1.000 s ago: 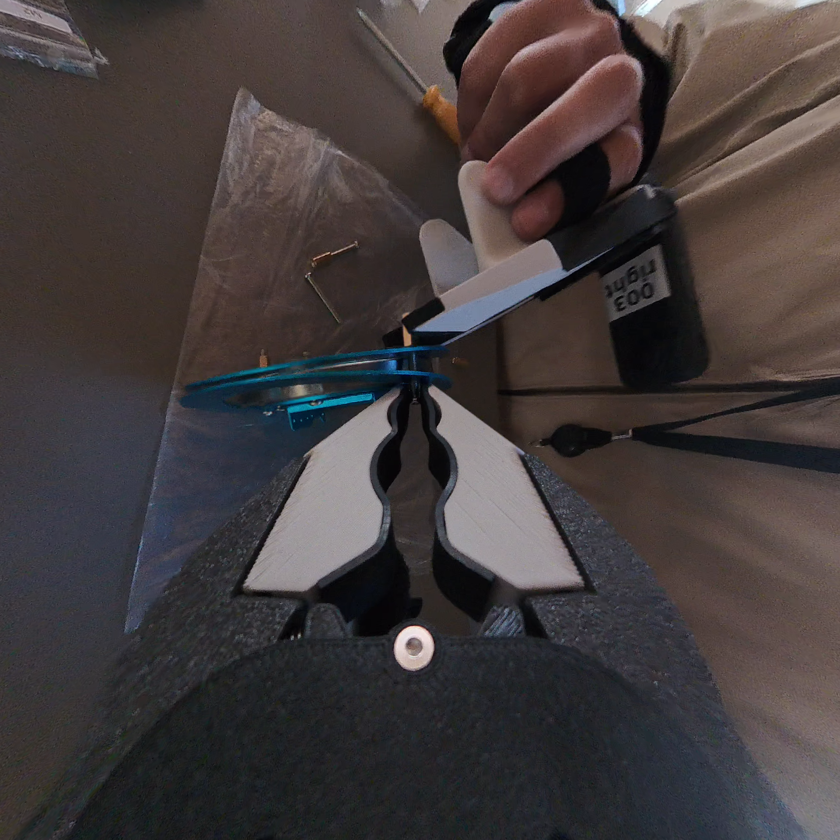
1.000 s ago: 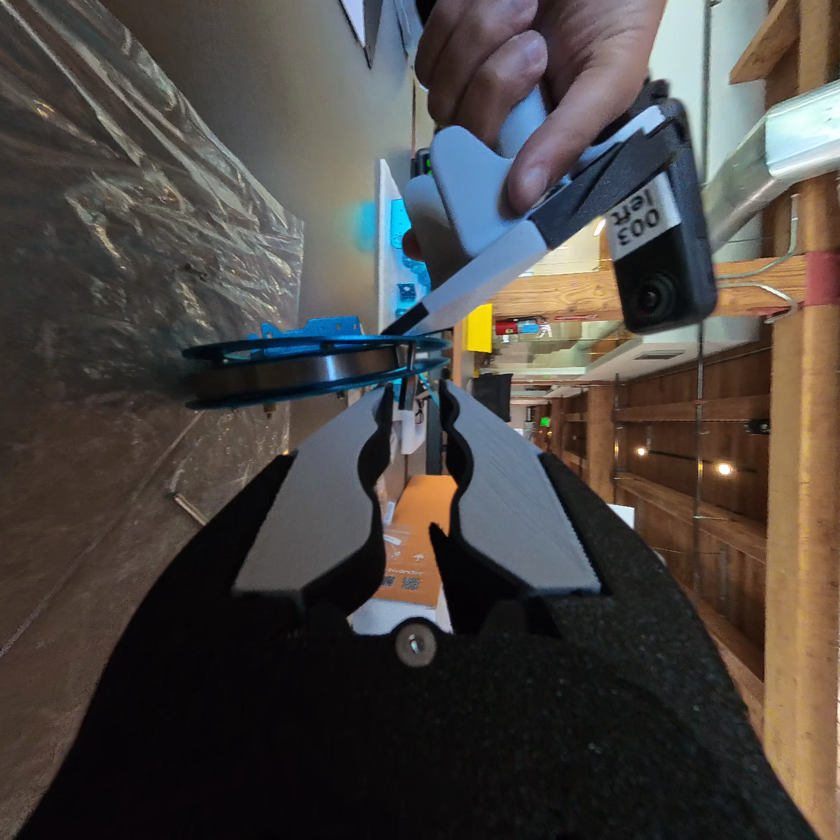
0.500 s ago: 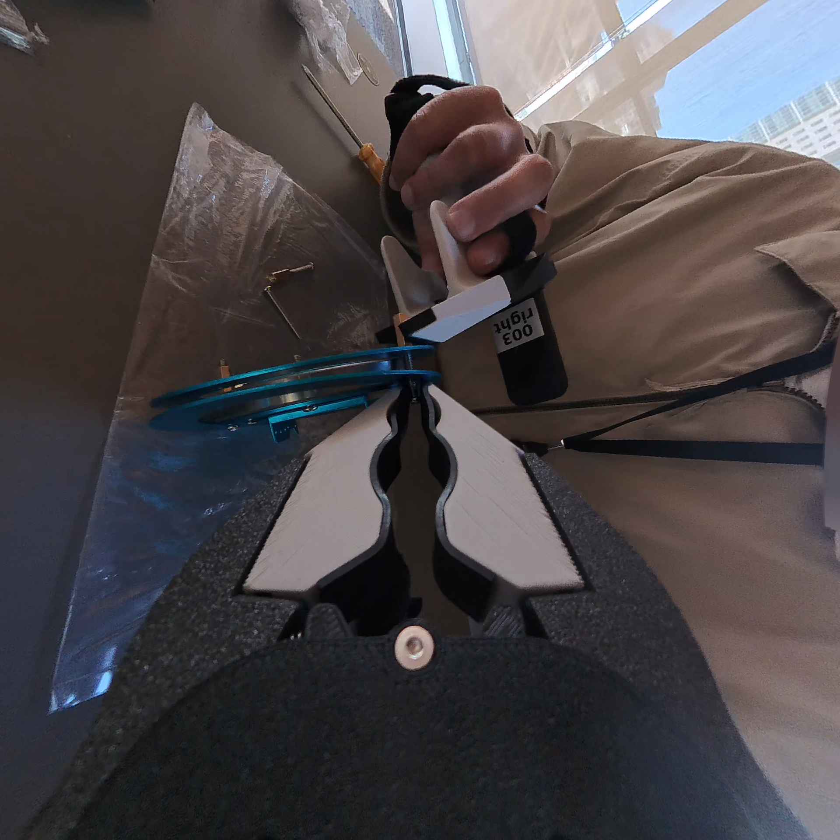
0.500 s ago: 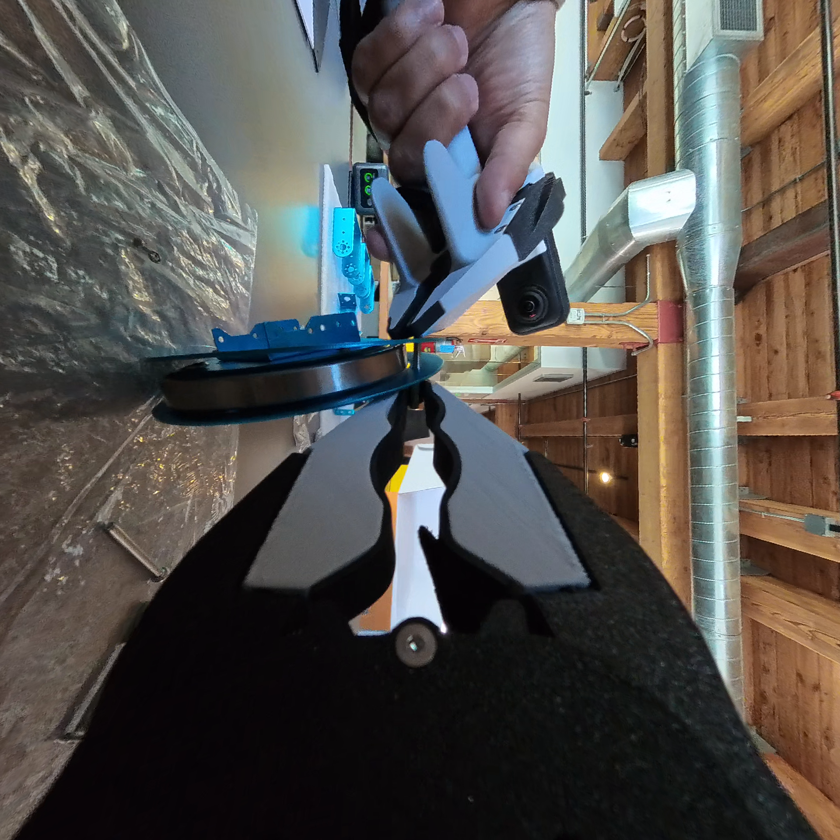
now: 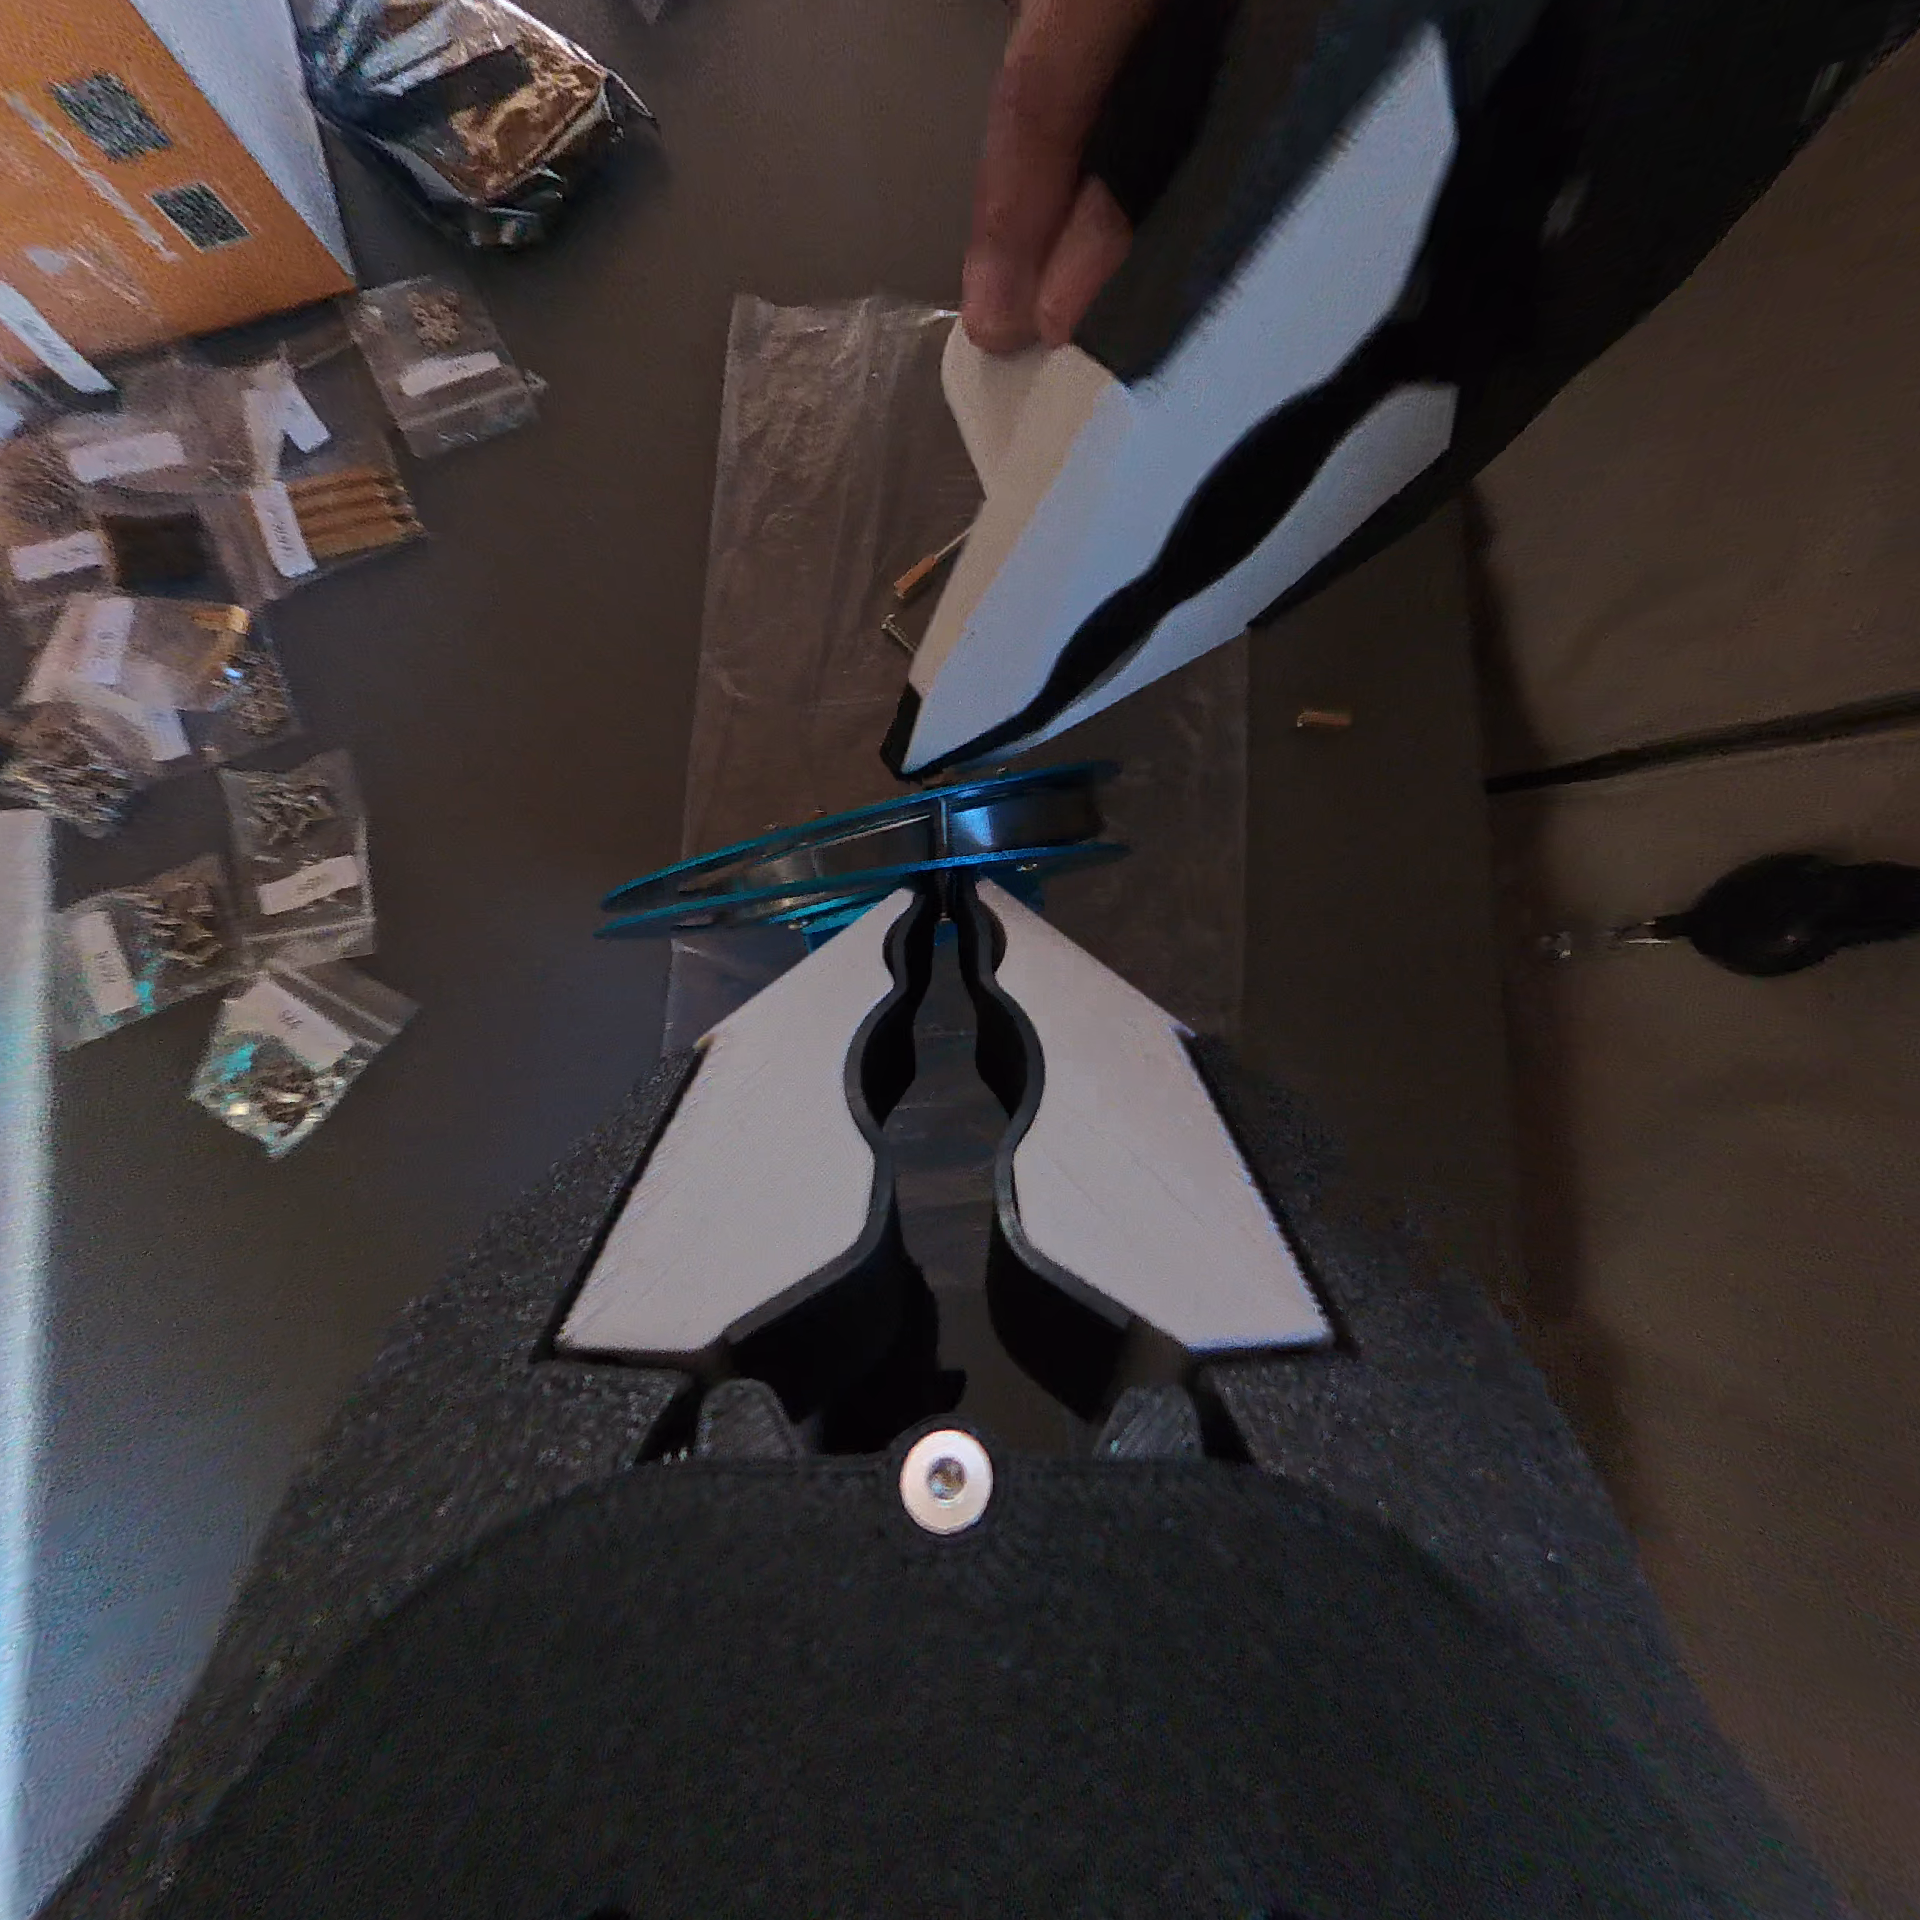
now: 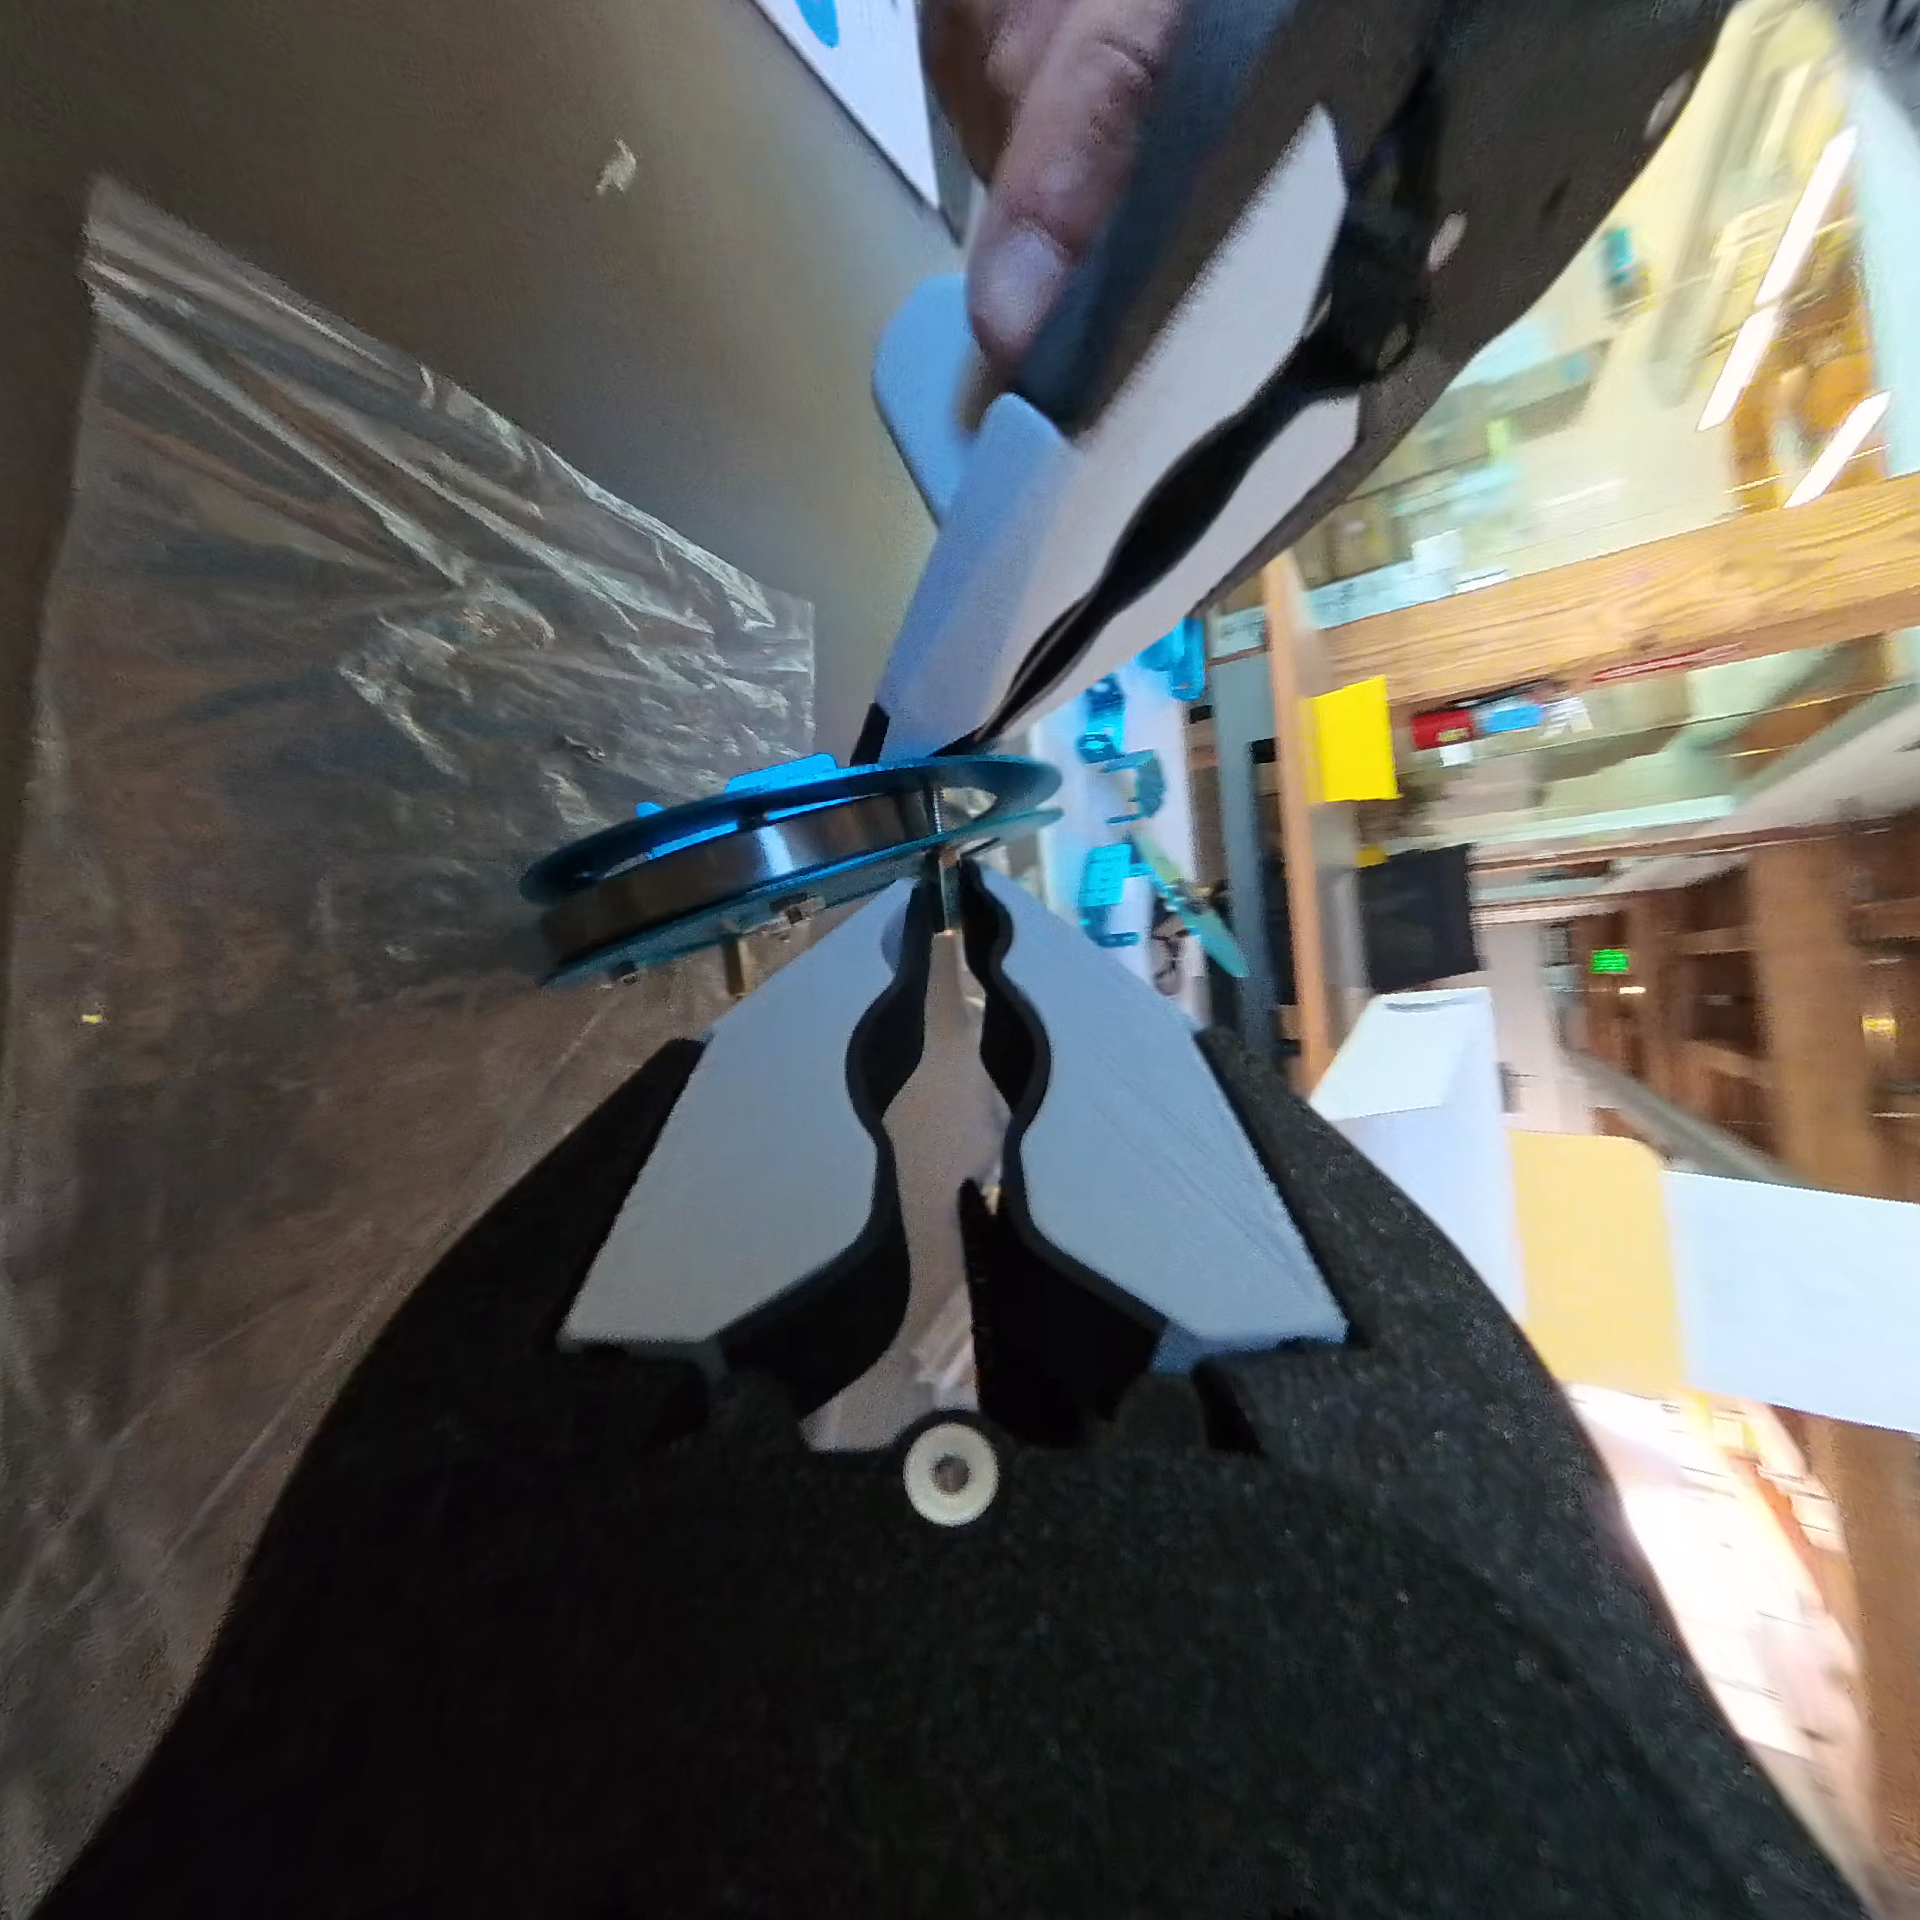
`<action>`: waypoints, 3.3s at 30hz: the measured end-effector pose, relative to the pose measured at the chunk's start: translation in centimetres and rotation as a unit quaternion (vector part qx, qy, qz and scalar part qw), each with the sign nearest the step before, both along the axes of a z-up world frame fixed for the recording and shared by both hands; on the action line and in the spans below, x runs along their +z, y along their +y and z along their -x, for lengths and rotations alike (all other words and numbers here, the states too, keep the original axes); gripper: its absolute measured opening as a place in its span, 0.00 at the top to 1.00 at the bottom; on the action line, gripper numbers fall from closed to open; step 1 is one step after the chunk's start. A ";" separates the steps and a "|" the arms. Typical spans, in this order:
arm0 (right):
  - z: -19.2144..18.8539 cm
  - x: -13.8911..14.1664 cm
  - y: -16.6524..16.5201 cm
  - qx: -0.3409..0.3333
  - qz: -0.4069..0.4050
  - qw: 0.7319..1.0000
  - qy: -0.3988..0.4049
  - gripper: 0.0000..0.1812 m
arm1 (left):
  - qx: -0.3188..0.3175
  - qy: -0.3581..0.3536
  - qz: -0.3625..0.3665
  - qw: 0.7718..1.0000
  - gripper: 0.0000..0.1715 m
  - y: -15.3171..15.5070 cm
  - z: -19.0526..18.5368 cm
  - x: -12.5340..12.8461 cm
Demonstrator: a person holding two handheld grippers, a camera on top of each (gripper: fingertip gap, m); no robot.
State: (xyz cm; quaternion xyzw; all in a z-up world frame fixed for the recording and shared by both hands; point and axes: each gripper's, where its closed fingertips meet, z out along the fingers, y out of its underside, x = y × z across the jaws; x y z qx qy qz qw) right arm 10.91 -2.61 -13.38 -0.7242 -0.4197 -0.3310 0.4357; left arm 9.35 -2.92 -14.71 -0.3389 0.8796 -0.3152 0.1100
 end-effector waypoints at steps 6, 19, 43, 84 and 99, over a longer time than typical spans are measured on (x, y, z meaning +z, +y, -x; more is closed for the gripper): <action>0.0 -0.4 -0.5 -0.010 0.114 0.985 0.132 0.98 | -0.015 -0.089 -0.105 0.990 0.99 -0.2 -0.2 0.1; 0.1 -0.9 -1.6 -0.063 0.378 0.855 0.350 0.98 | -0.033 -0.271 -0.326 0.905 0.99 -0.1 -1.0 0.2; 0.7 -0.1 -1.7 -0.066 0.600 0.323 0.729 0.97 | -0.017 -0.510 -0.433 0.743 0.99 0.8 -2.5 1.1; 1.6 -1.4 -2.5 -0.104 0.503 0.639 0.572 0.98 | -0.026 -0.420 -0.450 0.788 1.00 0.0 -1.7 0.9; -0.1 -1.0 -1.7 -0.048 0.337 0.846 0.411 0.84 | -0.020 -0.307 -0.324 0.895 0.99 0.5 -1.7 0.4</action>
